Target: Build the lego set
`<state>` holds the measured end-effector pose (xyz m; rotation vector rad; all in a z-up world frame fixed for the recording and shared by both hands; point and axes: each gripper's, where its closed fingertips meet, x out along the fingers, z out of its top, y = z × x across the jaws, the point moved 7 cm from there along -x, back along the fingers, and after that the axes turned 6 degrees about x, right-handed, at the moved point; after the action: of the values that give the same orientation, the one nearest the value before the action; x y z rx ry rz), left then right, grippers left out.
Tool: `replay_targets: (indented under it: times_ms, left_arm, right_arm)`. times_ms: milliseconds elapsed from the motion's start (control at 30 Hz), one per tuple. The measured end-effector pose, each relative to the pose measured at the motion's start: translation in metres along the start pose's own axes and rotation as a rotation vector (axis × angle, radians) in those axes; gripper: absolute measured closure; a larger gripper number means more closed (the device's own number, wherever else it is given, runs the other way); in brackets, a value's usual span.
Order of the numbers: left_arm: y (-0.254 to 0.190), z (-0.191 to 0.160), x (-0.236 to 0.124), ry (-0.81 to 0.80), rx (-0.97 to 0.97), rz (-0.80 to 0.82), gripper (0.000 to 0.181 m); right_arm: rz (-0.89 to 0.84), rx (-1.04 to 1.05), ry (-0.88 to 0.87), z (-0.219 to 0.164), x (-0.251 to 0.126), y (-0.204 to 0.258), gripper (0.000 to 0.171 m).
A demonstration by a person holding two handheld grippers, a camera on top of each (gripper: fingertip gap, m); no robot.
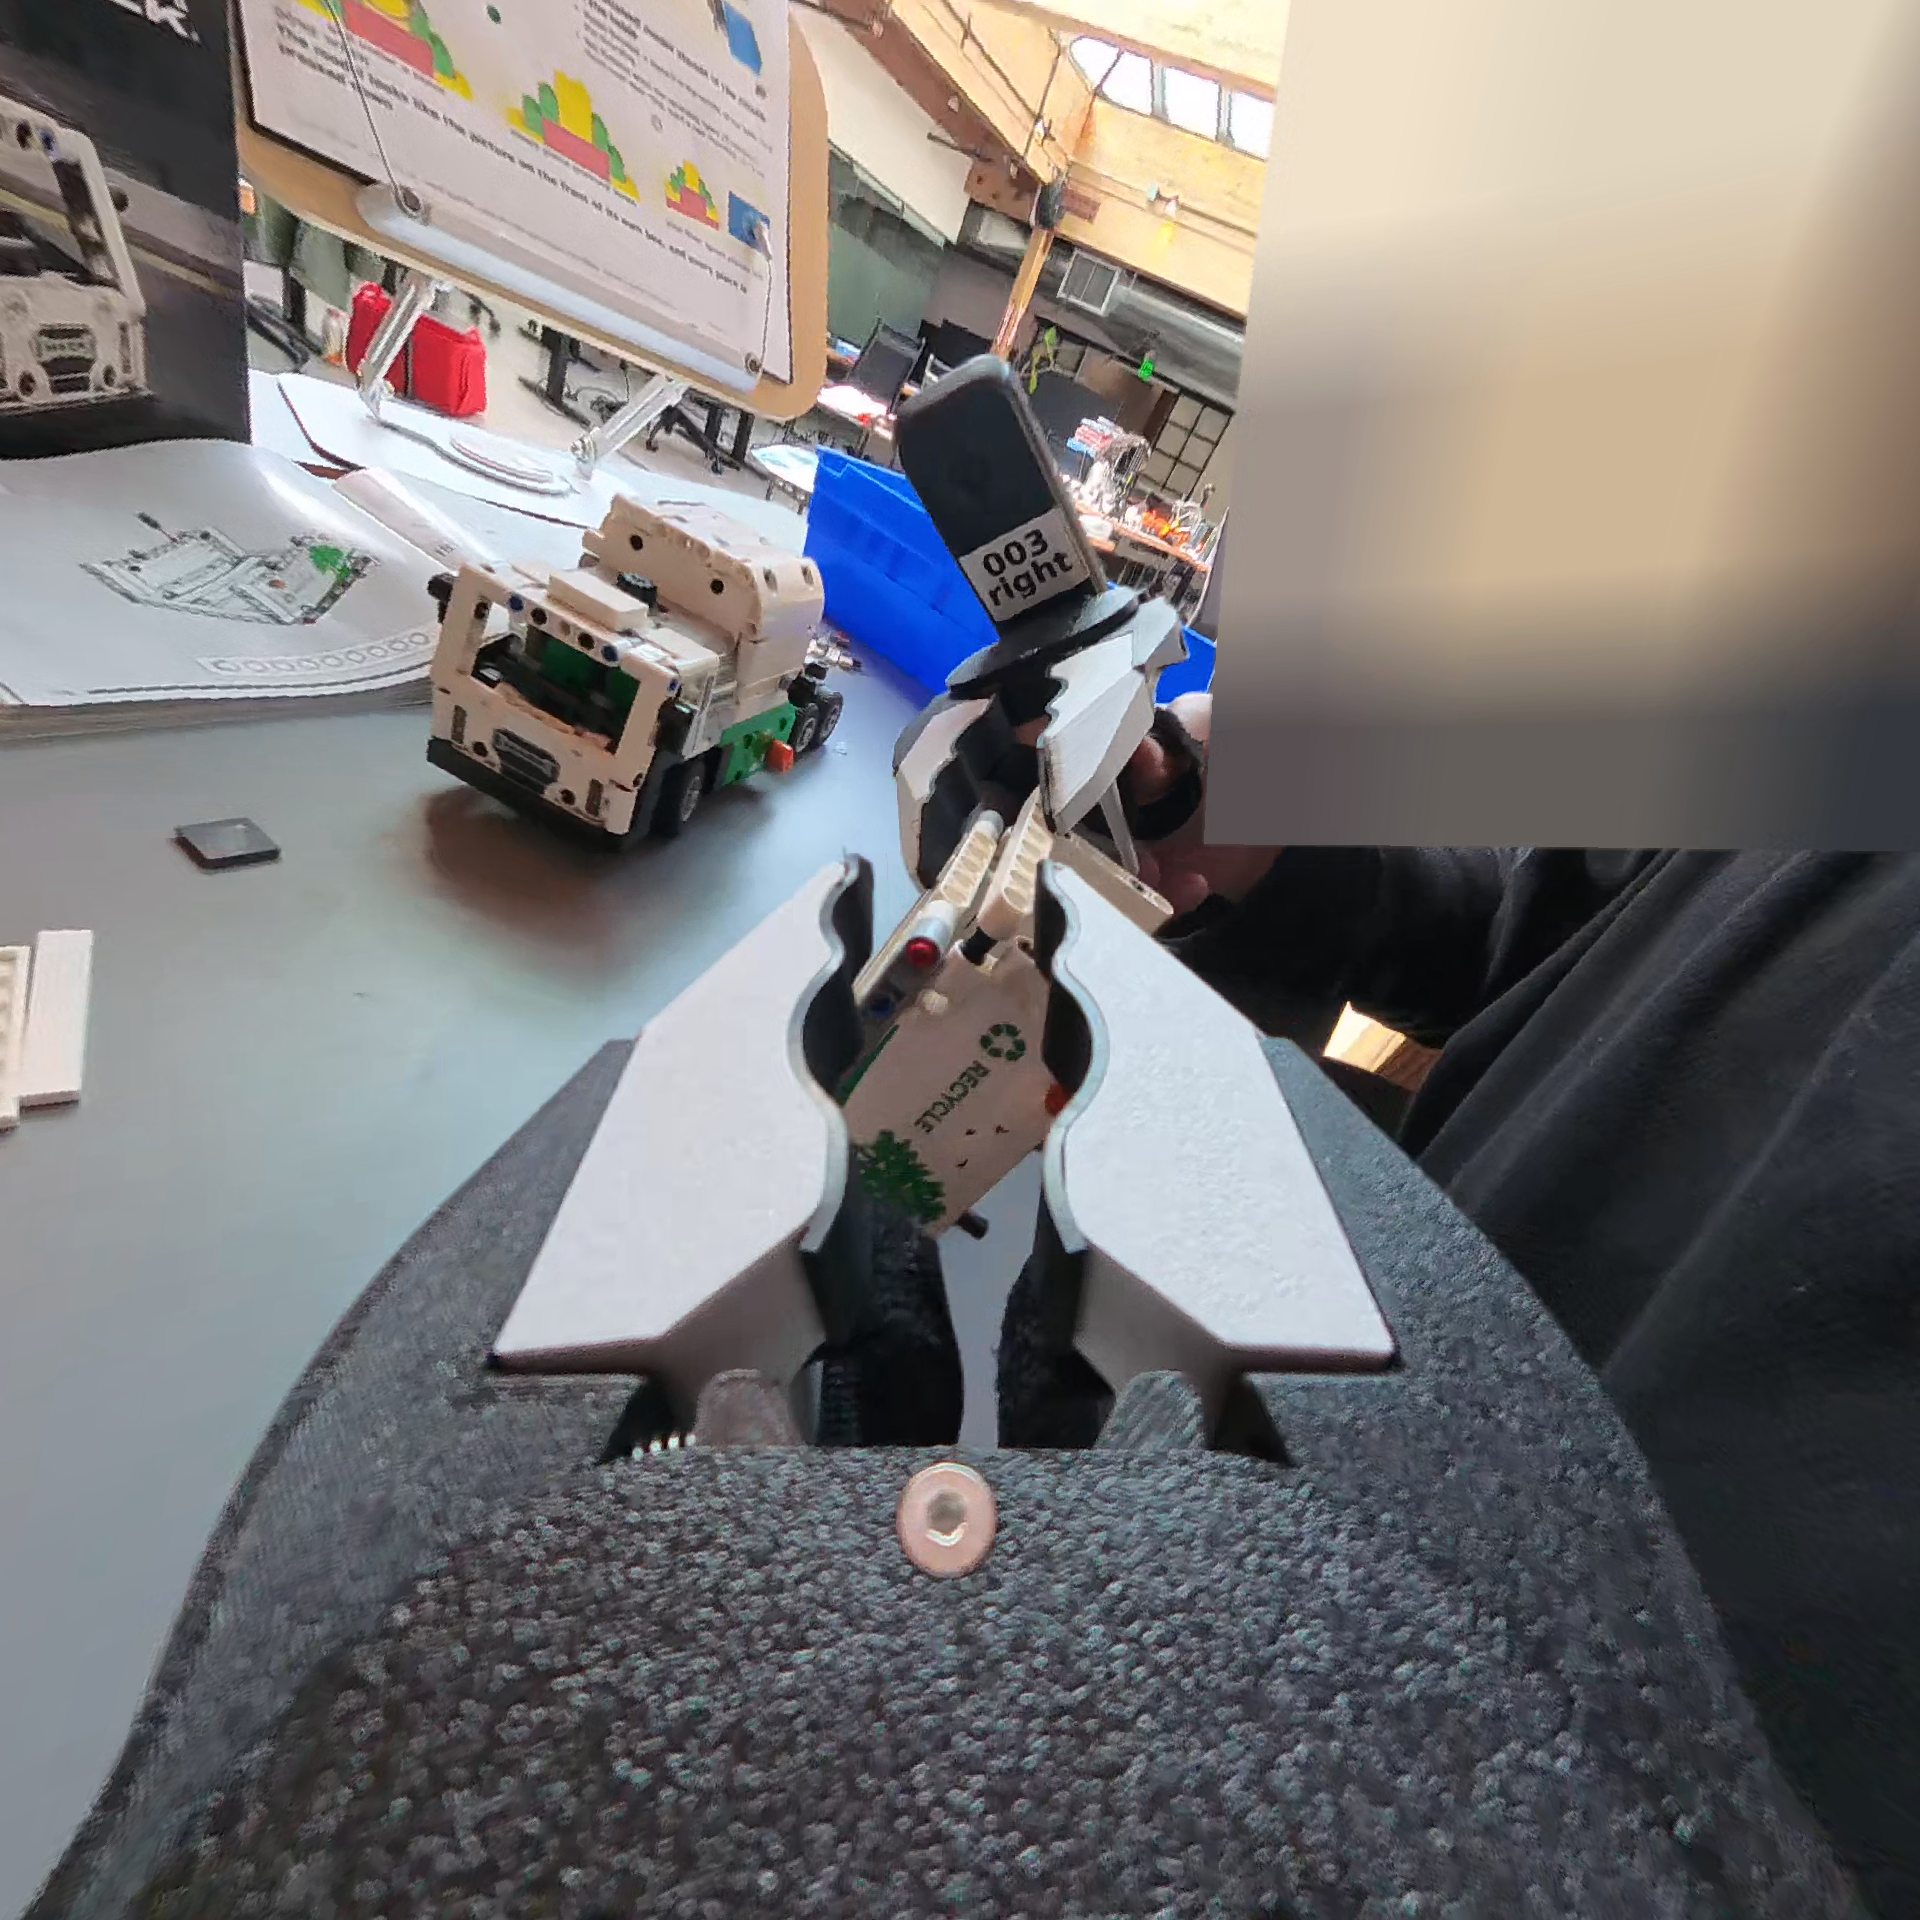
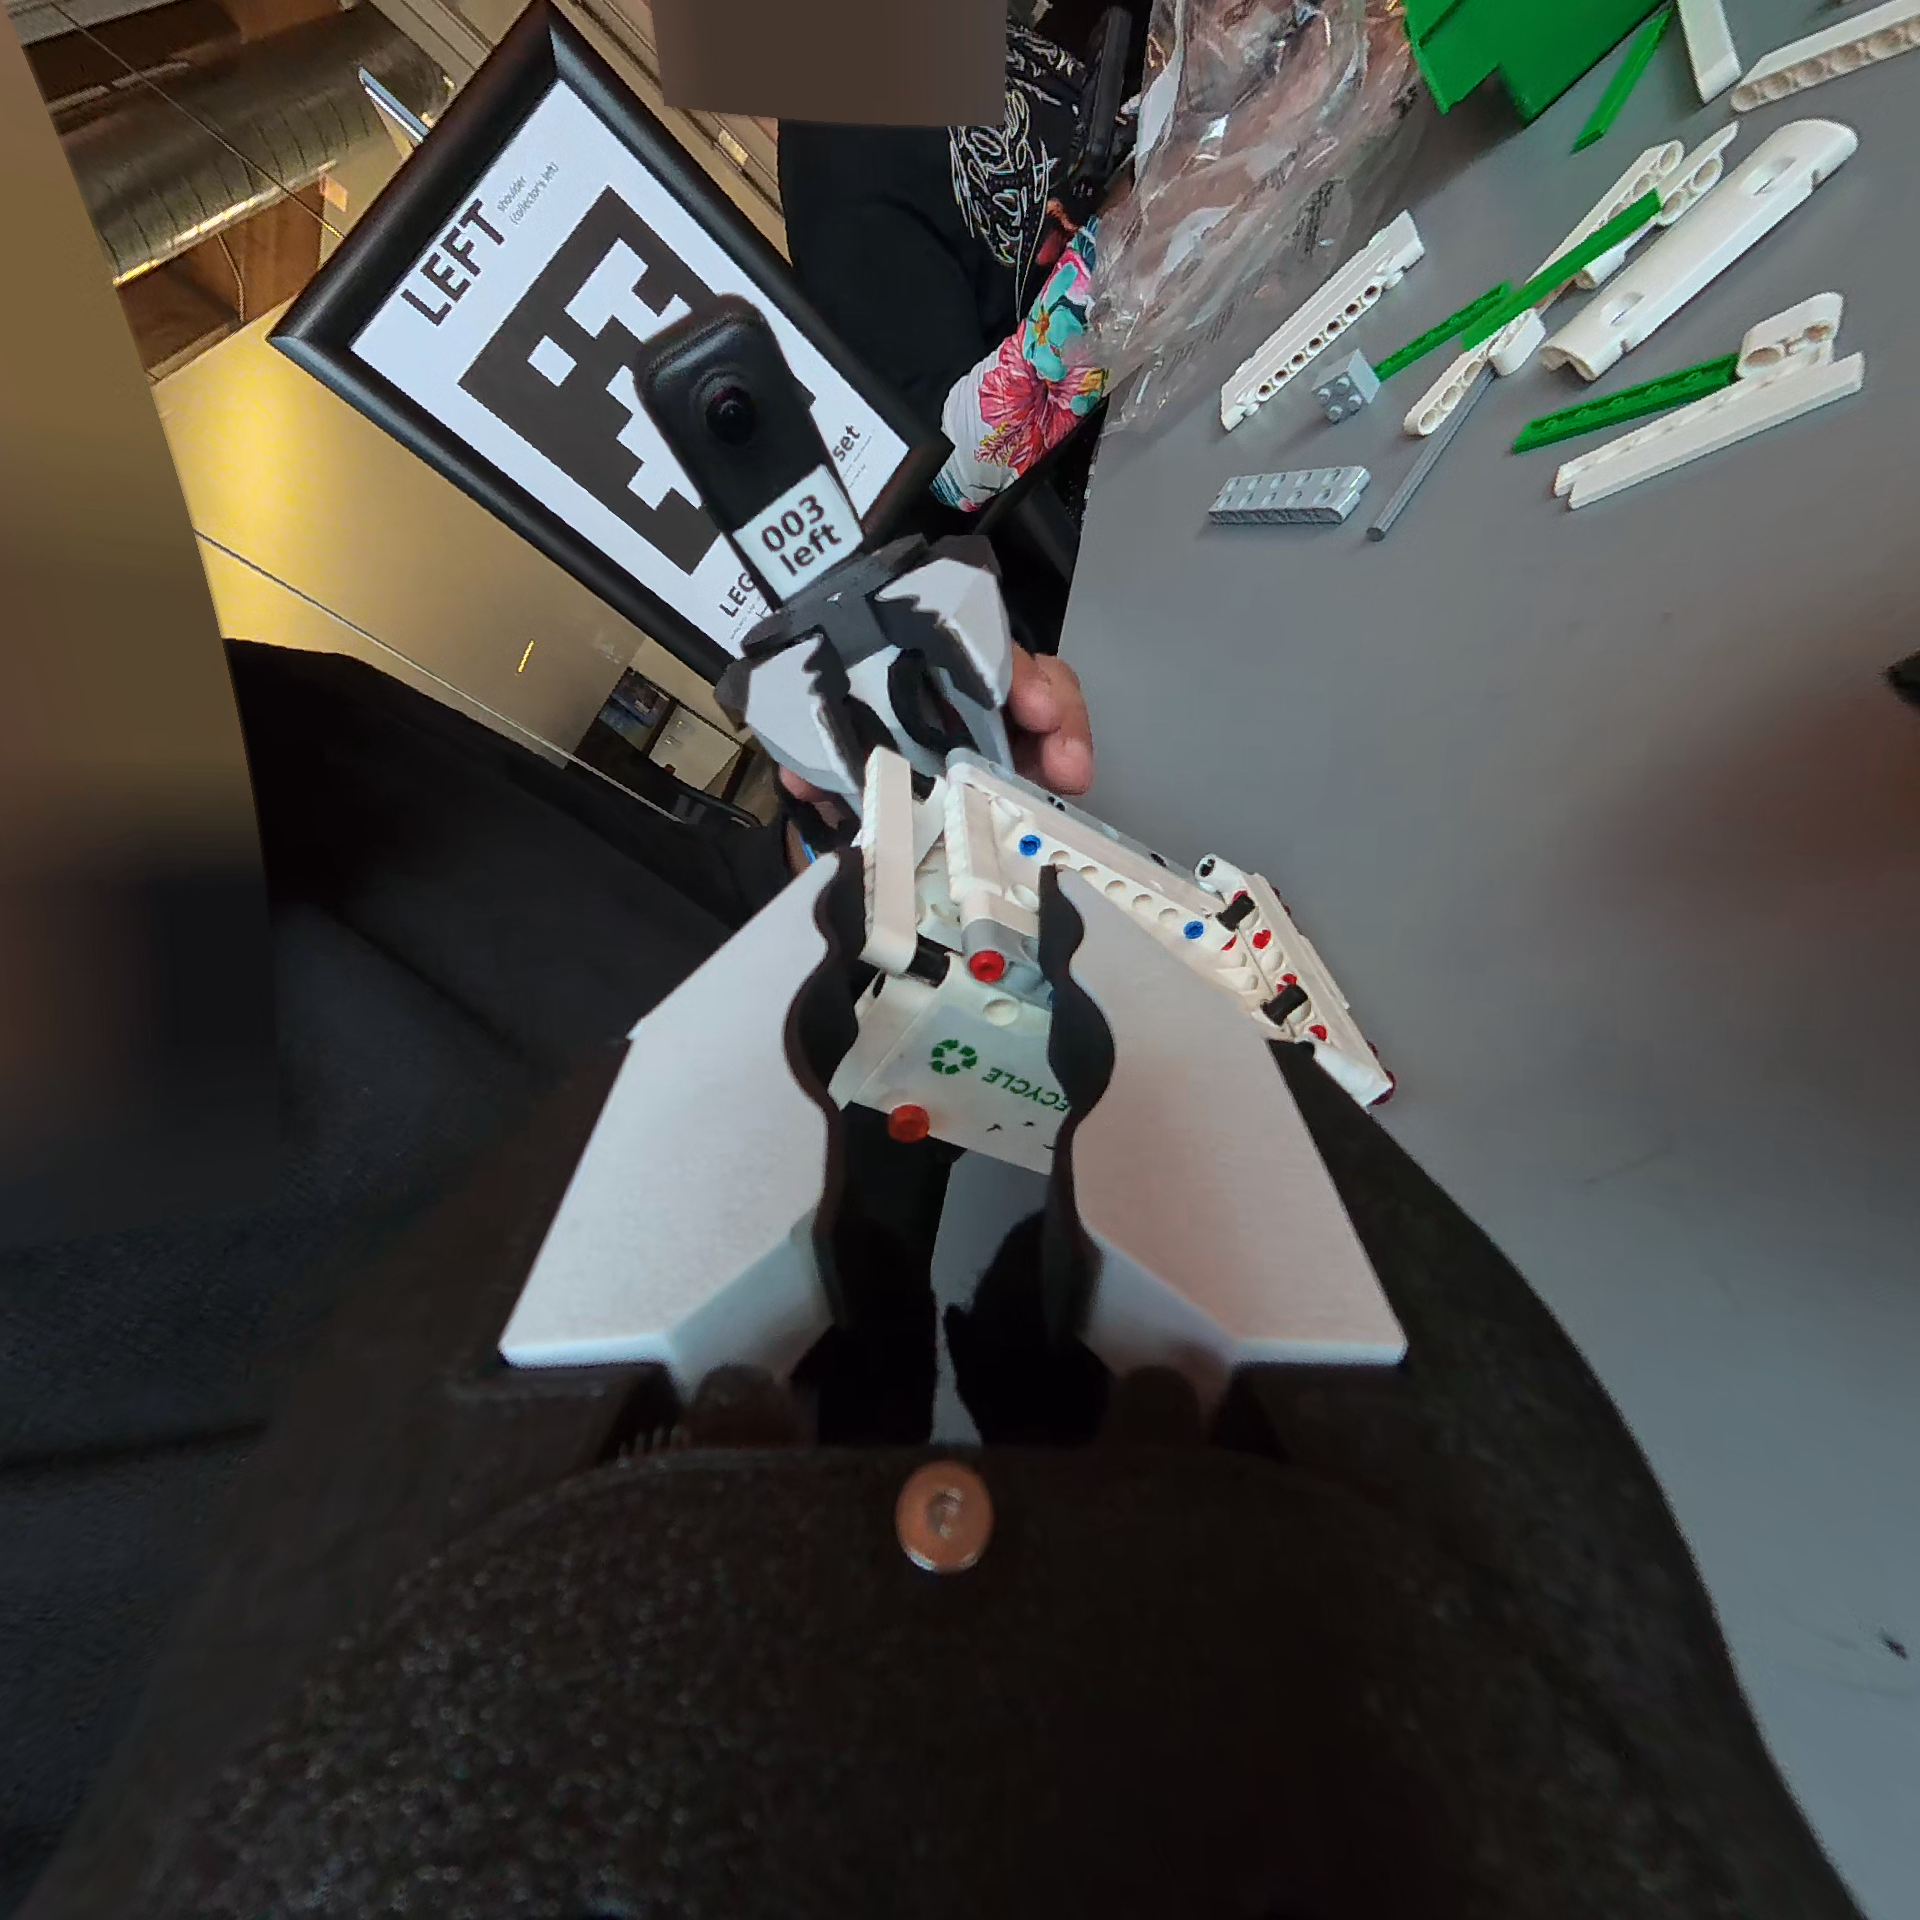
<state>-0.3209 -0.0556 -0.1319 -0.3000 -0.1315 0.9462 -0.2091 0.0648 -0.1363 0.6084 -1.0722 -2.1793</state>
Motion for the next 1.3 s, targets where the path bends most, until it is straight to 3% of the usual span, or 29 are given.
replay_targets:
  times_ms: [200,467,833,1033,1100,1167,1300]
  left_arm:
    - [0.004,-0.003,0.008,-0.014,-0.186,-0.112,0.157]
    - [0.003,-0.004,0.009,-0.006,-0.156,-0.105,0.168]
    - [0.001,-0.003,0.007,-0.013,-0.122,-0.078,0.16]
    - [0.003,0.006,-0.008,-0.1,-0.084,-0.077,0.157]
    - [-0.004,0.007,-0.006,-0.061,0.006,-0.079,0.15]
    - [-0.014,0.001,-0.001,0.035,0.139,-0.081,0.129]
    - [-0.023,-0.014,0.003,0.194,0.39,-0.029,0.092]
  right_arm:
    - [0.007,-0.006,-0.002,0.0,0.0,-0.001,0.139]
    - [-0.01,-0.027,-0.008,-0.001,0.0,0.0,0.14]
    - [-0.041,-0.069,-0.005,0.002,-0.001,0.005,0.144]
    - [-0.025,-0.066,-0.076,0.009,-0.018,0.004,0.126]
    - [-0.022,-0.034,-0.042,0.003,-0.017,0.001,0.118]
    - [0.003,0.01,-0.009,-0.002,-0.011,-0.002,0.113]
    - [0.021,0.05,-0.011,-0.004,-0.009,-0.005,0.128]
